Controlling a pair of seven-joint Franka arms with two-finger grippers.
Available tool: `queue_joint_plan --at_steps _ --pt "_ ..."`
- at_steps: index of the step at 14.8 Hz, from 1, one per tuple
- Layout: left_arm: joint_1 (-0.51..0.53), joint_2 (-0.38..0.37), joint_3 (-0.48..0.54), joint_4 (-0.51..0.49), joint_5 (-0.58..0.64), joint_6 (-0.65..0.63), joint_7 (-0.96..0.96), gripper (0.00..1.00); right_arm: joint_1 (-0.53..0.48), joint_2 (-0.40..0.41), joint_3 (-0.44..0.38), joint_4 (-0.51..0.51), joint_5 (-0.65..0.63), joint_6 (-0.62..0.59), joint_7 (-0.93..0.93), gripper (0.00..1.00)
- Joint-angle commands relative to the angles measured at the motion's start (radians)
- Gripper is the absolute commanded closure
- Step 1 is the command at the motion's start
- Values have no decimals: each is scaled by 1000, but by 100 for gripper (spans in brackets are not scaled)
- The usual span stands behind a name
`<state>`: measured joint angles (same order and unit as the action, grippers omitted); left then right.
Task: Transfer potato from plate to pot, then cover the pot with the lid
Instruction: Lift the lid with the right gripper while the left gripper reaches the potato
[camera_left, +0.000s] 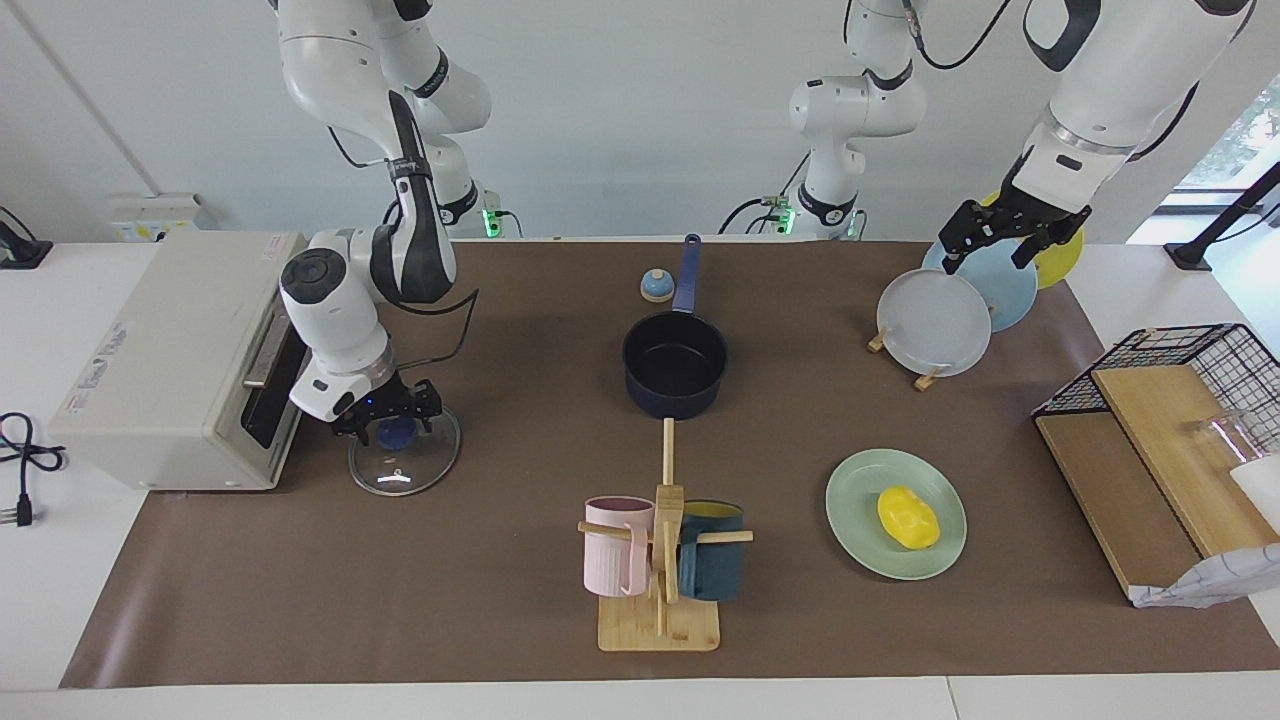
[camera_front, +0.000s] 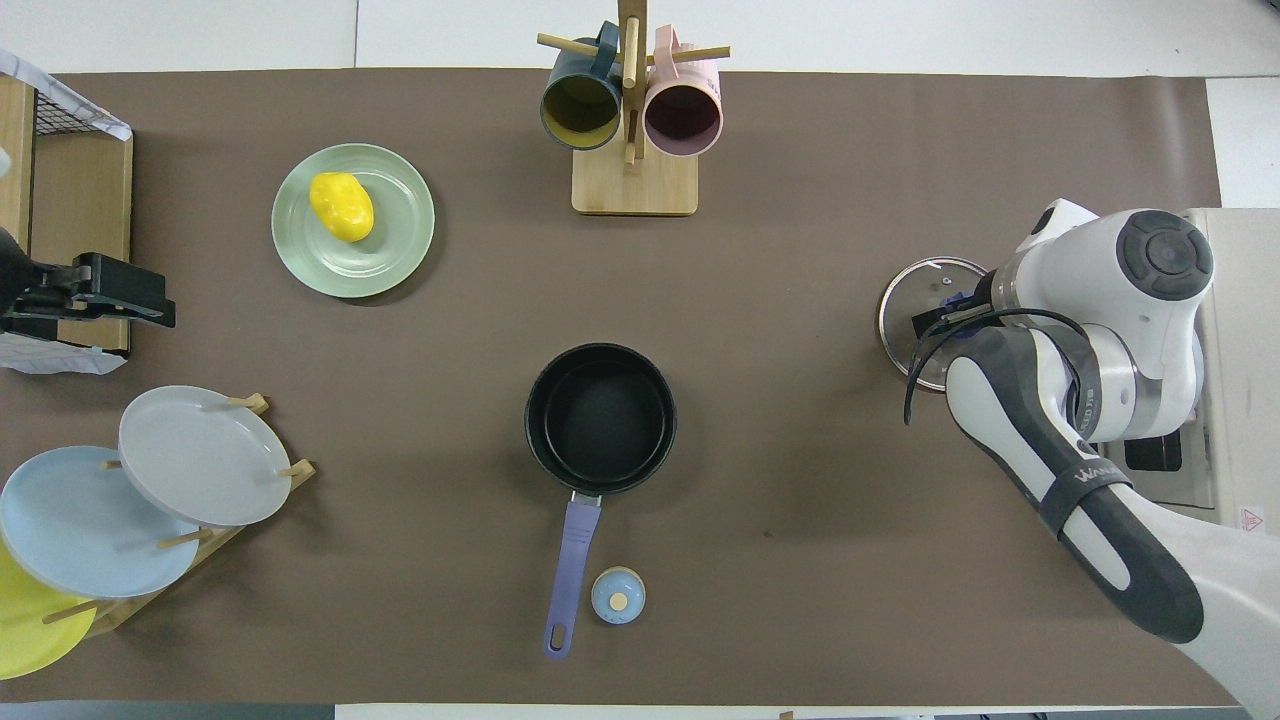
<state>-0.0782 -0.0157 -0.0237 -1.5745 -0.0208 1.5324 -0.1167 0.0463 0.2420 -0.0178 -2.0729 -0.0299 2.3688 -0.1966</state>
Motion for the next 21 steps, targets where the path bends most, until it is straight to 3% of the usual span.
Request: queue_joint_plan --at_steps 1,5,9,12,15,18,21 --pt "-14 -17 7 -52 -1 72 0 0 -13 2 6 -9 24 21 -53 0" --pt "-18 92 7 -36 -48 179 -15 0 -14 0 6 -6 24 6 -55 14" --pt "-48 301 7 45 -50 276 -40 0 -17 0 7 -1 24 -11 -57 33" --pt "-58 419 11 50 -44 435 -110 0 -16 0 7 36 24 -59 -57 56" --pt "-58 532 16 126 5 471 -132 0 -6 0 7 54 25 -89 -52 67" --pt "-58 598 18 172 10 523 -179 0 4 -3 10 100 28 -143 -41 73" --pt "-68 634 19 168 47 595 -196 0 56 -4 22 158 28 -215 52 90"
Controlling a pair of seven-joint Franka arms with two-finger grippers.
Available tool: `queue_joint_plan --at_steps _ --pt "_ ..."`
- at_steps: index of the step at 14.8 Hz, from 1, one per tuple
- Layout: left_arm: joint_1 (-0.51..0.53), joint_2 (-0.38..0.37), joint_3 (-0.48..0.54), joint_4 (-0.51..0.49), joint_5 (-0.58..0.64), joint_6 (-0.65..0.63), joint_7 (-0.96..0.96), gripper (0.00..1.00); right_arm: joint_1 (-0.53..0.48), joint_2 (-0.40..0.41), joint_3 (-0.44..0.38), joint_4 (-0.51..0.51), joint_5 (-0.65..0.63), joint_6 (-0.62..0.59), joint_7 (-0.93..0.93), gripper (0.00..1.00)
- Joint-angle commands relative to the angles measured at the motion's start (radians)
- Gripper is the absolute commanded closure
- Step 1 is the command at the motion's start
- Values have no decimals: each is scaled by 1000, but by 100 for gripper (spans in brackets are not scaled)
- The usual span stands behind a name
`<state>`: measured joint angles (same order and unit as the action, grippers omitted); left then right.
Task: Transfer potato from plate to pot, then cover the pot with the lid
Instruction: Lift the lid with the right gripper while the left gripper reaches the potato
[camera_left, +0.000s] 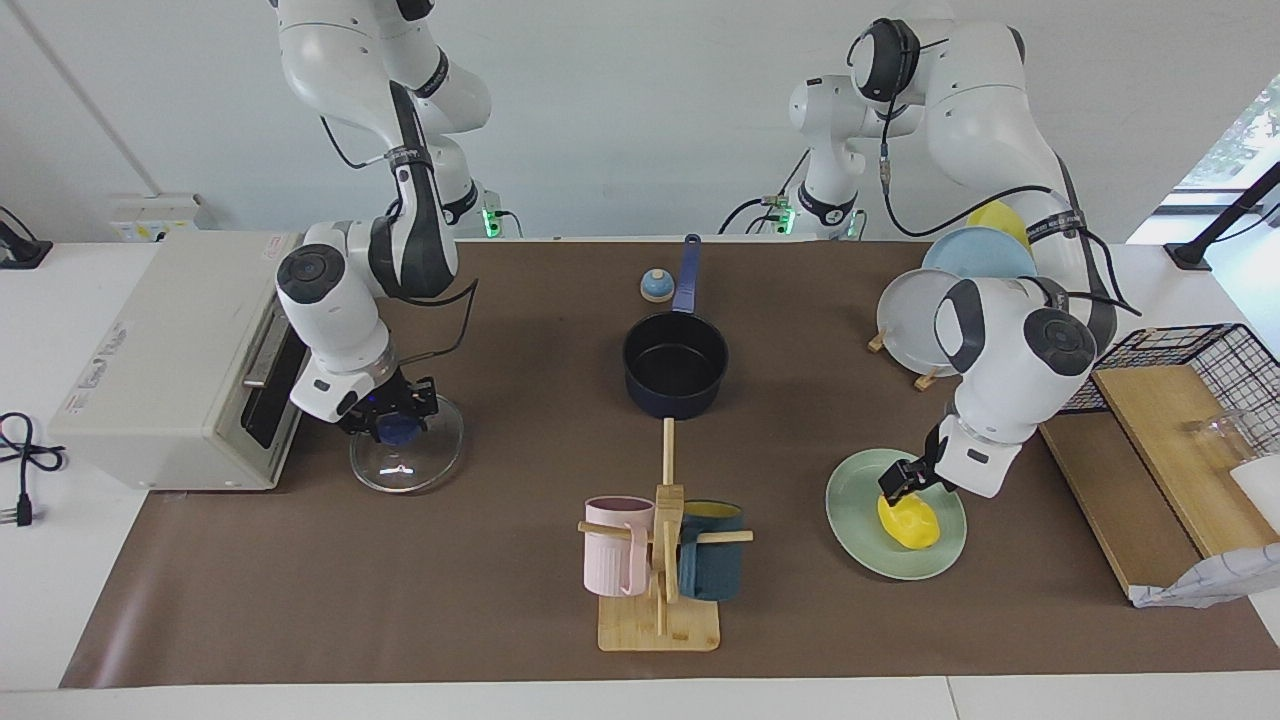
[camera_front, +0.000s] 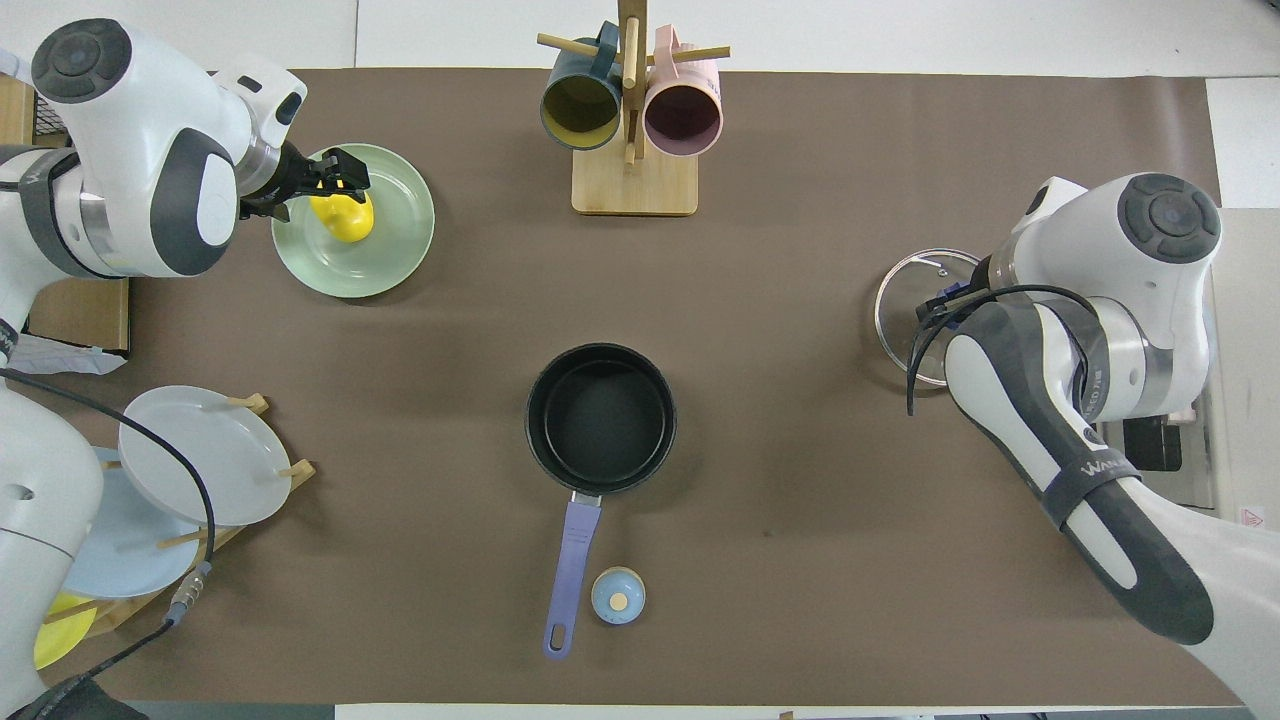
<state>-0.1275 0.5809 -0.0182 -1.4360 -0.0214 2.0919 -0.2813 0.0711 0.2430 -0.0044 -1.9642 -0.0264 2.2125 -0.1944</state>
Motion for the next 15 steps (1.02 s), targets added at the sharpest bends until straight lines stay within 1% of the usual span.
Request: queue_joint_plan --at_steps 1,2,6,8,10,11,12,13,14,15 --pt "-14 36 12 25 87 40 -30 0 57 -5 9 65 25 -75 91 98" --pt "-12 37 12 19 89 55 -35 0 74 -5 9 73 25 -89 120 100" --pt "-21 36 12 -36 92 125 -61 0 113 -2 11 116 23 -145 193 100" --pt "-23 33 12 -64 95 151 -65 0 124 -2 9 119 22 -148 216 100" --pt "-23 31 12 -67 95 157 -67 0 130 -2 11 125 22 -149 217 100" --pt "-23 31 12 -66 95 149 -65 10 142 -2 11 129 22 -149 219 100" --pt "-21 30 12 -61 95 145 -64 36 144 -2 11 130 22 -149 223 100" --pt "-20 31 12 -60 95 143 -64 70 144 -1 11 130 22 -148 227 100" --pt "-20 30 11 -58 93 140 -61 94 145 1 11 128 22 -148 227 100" --pt "-21 28 11 -57 92 137 -61 100 145 1 11 128 22 -146 227 100"
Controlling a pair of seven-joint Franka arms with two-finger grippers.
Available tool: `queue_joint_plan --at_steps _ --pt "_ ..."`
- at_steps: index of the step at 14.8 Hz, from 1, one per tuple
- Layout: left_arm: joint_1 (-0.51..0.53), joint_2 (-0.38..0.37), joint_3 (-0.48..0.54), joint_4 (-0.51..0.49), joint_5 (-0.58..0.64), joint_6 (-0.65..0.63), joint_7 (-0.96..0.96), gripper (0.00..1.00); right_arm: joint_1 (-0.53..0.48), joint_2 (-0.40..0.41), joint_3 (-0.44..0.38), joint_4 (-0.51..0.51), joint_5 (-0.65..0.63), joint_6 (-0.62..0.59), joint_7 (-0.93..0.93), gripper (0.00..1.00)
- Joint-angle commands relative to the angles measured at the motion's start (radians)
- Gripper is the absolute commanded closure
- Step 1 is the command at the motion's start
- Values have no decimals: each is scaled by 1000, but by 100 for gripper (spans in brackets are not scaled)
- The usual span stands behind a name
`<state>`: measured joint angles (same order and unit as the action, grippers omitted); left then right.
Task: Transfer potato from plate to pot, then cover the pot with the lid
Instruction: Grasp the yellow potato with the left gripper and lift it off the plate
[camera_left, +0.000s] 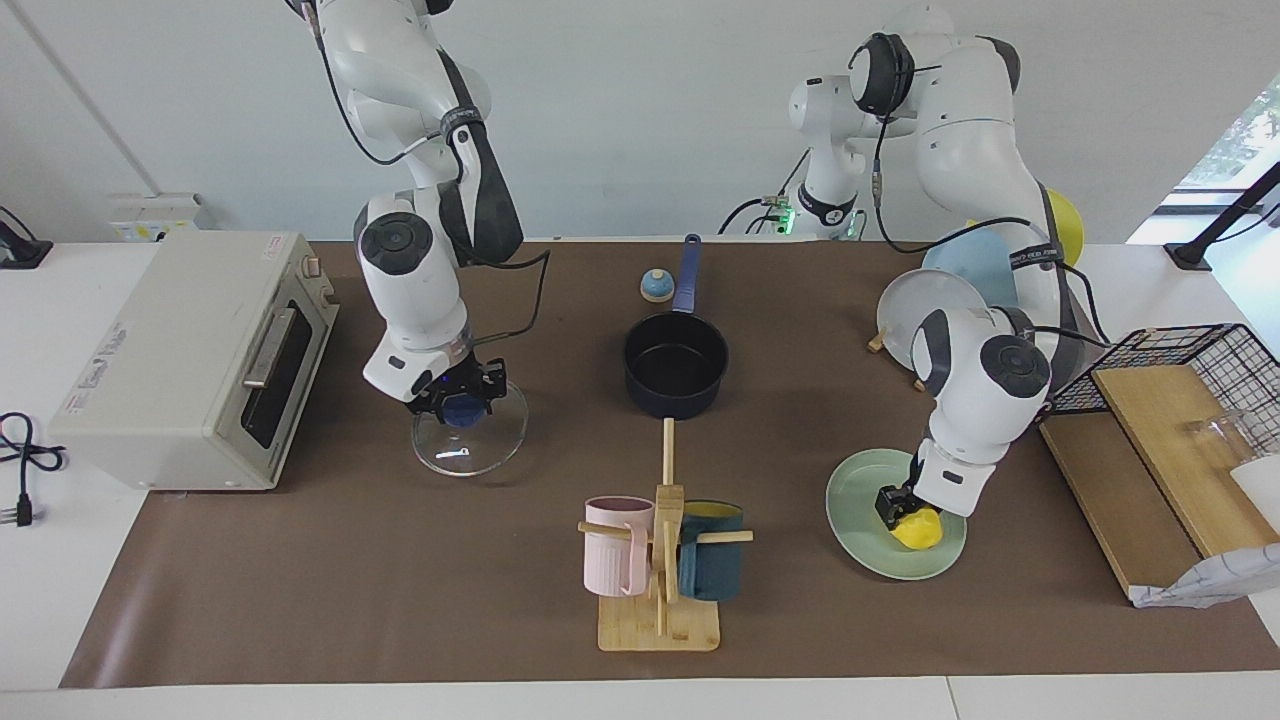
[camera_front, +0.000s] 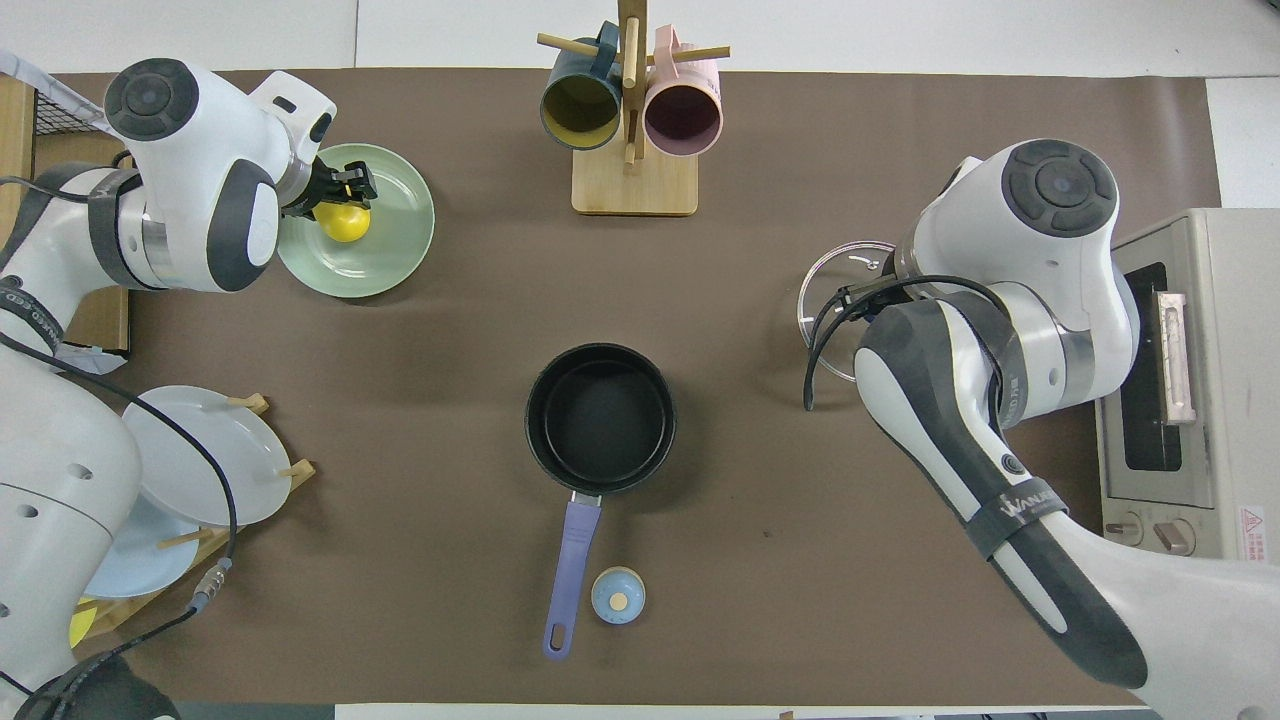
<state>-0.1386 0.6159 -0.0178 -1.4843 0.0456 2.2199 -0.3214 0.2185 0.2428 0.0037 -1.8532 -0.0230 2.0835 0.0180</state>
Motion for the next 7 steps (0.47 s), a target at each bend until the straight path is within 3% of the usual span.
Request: queue_joint_plan --at_steps 1,3,7 --pt "-12 -10 10 -2 23 -8 -21 100 -4 3 2 17 18 -16 14 100" --pt "-12 -56 7 21 13 -87 -24 100 -4 4 2 17 18 -17 14 100" --pt "-56 -295 1 4 -90 -368 -80 100 -4 4 2 17 18 -17 16 100"
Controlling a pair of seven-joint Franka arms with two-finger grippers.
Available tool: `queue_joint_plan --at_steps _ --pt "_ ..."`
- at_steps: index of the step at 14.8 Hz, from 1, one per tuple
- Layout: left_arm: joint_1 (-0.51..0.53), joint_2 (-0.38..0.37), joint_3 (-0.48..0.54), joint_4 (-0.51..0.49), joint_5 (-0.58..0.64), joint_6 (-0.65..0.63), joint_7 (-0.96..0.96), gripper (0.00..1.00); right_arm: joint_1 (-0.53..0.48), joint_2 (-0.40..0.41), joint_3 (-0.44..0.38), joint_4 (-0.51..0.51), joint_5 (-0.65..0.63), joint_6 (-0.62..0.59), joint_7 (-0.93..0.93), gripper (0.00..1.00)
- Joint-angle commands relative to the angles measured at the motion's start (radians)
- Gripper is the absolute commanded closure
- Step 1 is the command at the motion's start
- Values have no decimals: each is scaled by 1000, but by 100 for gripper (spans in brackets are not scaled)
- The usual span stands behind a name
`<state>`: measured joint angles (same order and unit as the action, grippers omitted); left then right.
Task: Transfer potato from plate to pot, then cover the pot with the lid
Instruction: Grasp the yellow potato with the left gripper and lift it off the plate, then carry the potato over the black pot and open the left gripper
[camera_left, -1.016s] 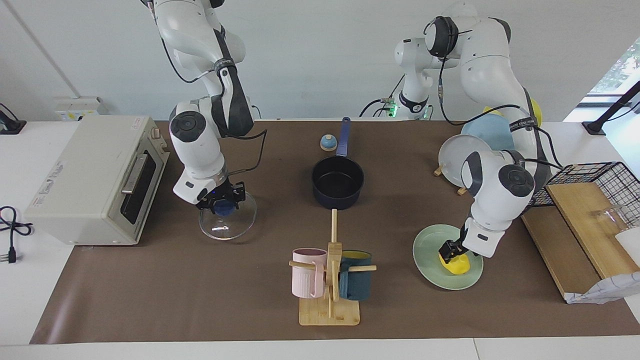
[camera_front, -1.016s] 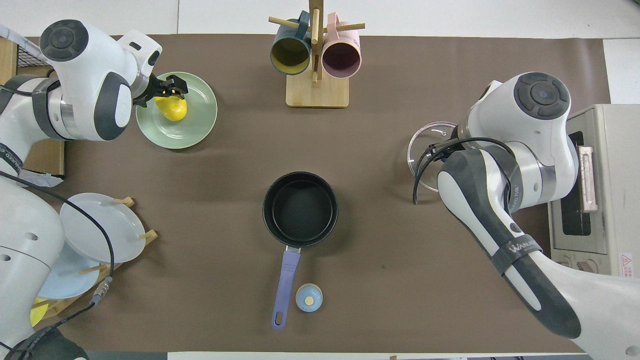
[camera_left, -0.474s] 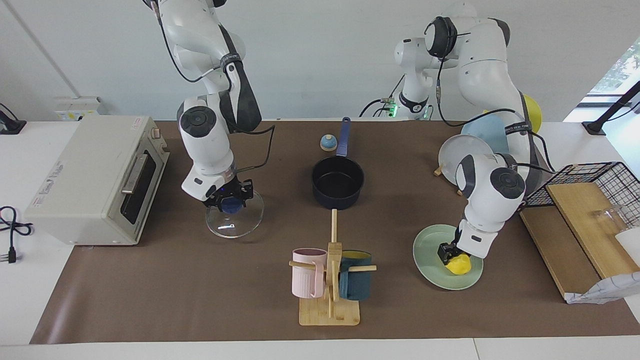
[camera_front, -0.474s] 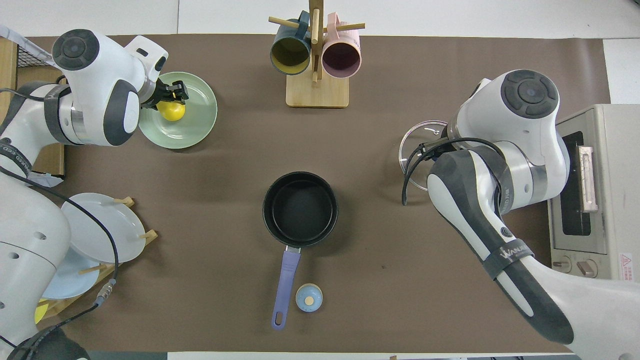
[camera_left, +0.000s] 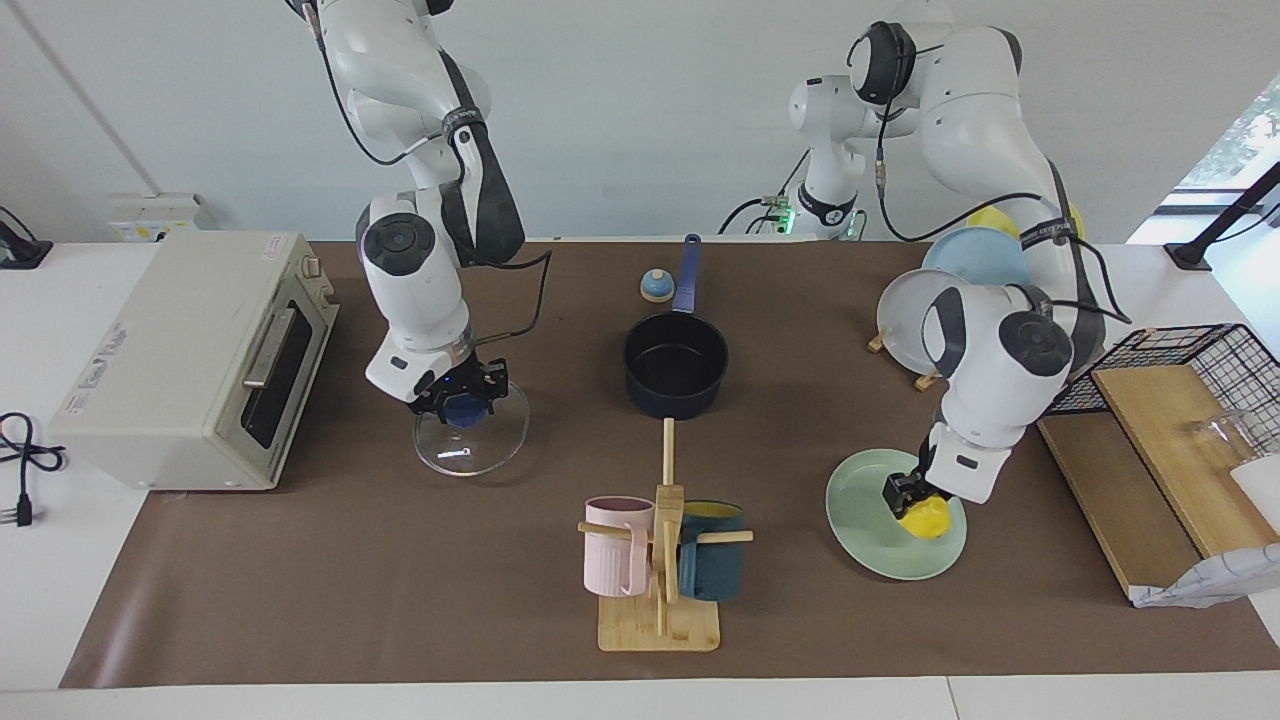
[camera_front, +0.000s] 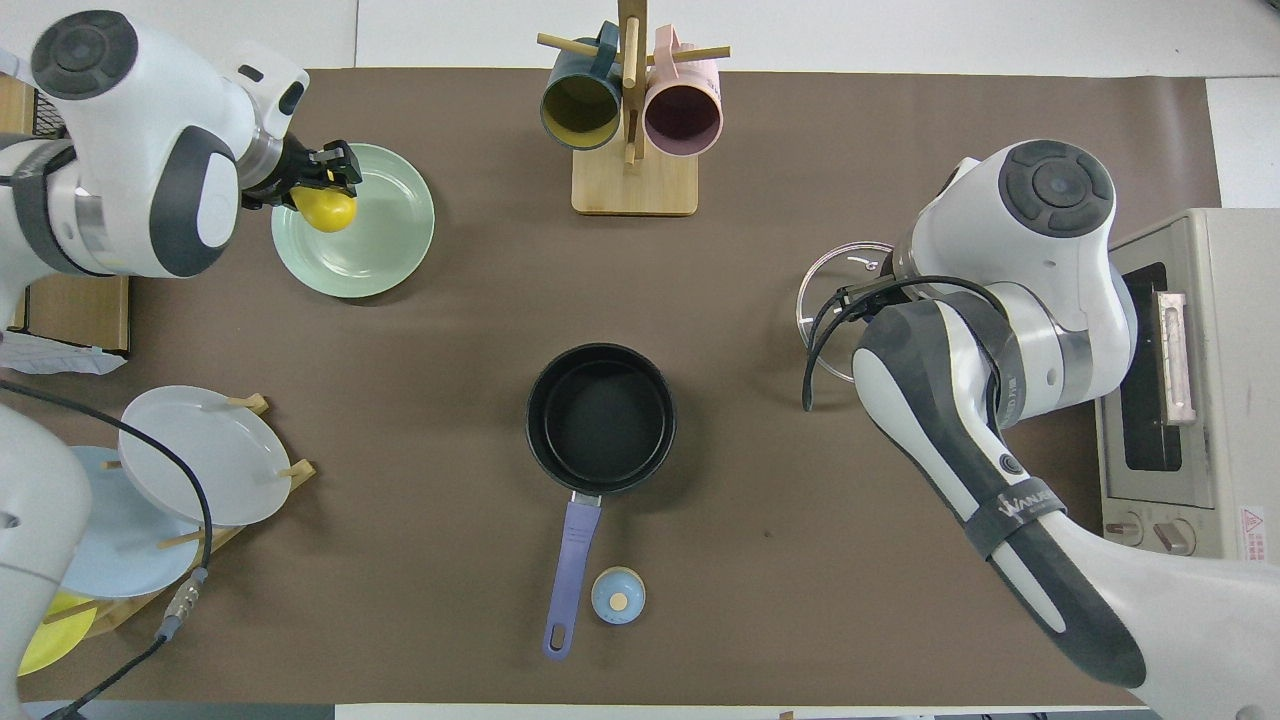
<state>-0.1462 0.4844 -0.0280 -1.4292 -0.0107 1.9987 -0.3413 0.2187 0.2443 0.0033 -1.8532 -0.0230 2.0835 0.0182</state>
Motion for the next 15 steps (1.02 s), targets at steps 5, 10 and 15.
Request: queue_joint_plan --at_steps 5,10,15 --pt "-283 -390 11 -302 -66 -151 -318 100 -4 3 3 17 18 -19 28 100" --pt "-512 -437 11 -580 -66 192 -446 100 -2 3 3 14 18 -17 29 100" --pt "-581 -360 13 -625 -64 301 -440 100 -4 3 3 12 18 -19 29 100"
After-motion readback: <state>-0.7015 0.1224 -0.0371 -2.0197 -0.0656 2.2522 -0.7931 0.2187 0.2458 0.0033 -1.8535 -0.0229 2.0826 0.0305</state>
